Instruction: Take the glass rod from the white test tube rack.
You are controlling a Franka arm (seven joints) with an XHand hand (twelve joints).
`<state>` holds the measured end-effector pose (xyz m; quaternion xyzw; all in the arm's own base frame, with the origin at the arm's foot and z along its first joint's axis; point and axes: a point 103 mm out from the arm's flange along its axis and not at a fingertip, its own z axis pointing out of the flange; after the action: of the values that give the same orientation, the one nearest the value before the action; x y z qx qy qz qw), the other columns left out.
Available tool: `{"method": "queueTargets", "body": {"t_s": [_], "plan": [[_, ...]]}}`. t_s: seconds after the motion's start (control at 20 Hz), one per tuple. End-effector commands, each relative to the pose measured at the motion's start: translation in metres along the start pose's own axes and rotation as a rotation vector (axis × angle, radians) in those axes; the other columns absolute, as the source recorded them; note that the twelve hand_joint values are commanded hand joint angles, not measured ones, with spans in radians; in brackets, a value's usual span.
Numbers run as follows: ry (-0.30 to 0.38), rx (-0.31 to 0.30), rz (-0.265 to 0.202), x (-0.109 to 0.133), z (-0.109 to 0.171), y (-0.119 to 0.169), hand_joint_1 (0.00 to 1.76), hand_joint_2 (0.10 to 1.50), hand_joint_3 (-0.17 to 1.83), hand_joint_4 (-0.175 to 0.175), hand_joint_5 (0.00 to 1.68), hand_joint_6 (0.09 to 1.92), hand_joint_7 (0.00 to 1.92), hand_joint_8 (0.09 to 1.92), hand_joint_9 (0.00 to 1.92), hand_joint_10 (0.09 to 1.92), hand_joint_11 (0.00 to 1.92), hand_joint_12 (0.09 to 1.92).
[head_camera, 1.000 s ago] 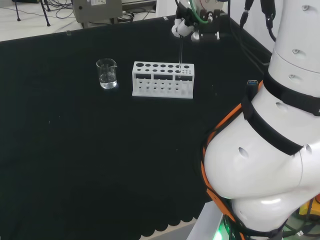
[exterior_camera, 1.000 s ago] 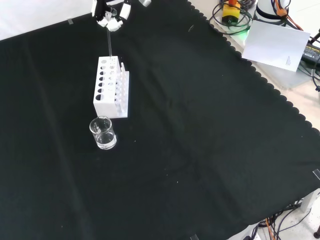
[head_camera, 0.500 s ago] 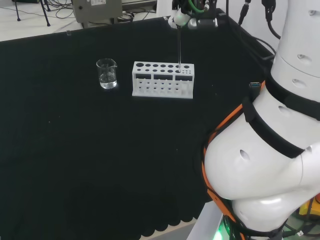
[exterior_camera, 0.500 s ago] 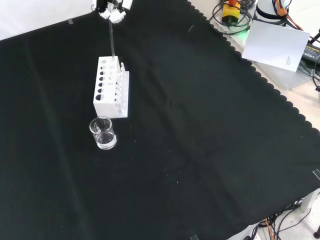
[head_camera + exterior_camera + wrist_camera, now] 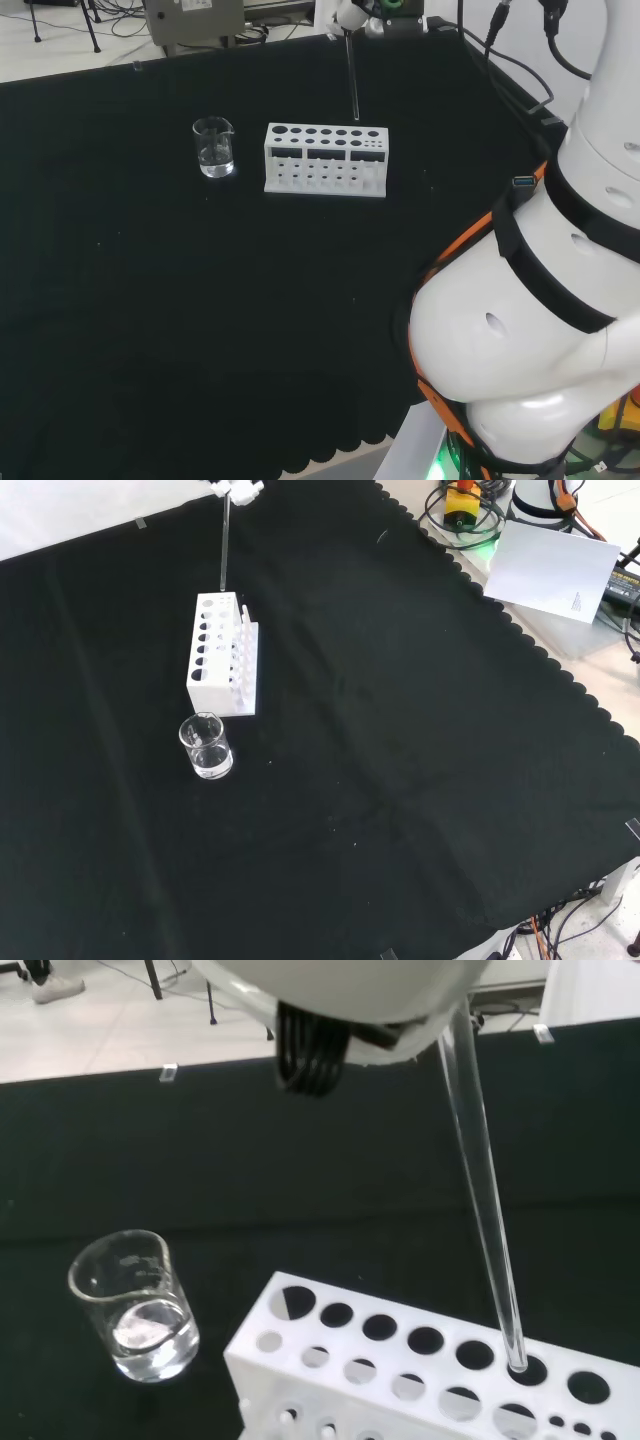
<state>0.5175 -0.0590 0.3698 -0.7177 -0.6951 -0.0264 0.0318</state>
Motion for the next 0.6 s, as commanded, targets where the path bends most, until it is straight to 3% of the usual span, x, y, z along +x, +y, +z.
{"method": "queueTargets", "body": {"t_s": [0.05,0.6], "plan": [[0.003,-0.020,-0.019,0.0140,-0.0051,-0.0040,1.22,0.62,0.76,-0.175,1.23,0.78,1.50,1.00,1.83,0.58,1.79,0.52],[-0.004,-0.002,-0.024,0.0179,0.0049,-0.0033,1.22,0.62,0.77,-0.175,1.23,0.78,1.50,1.00,1.84,0.58,1.80,0.51]]}}
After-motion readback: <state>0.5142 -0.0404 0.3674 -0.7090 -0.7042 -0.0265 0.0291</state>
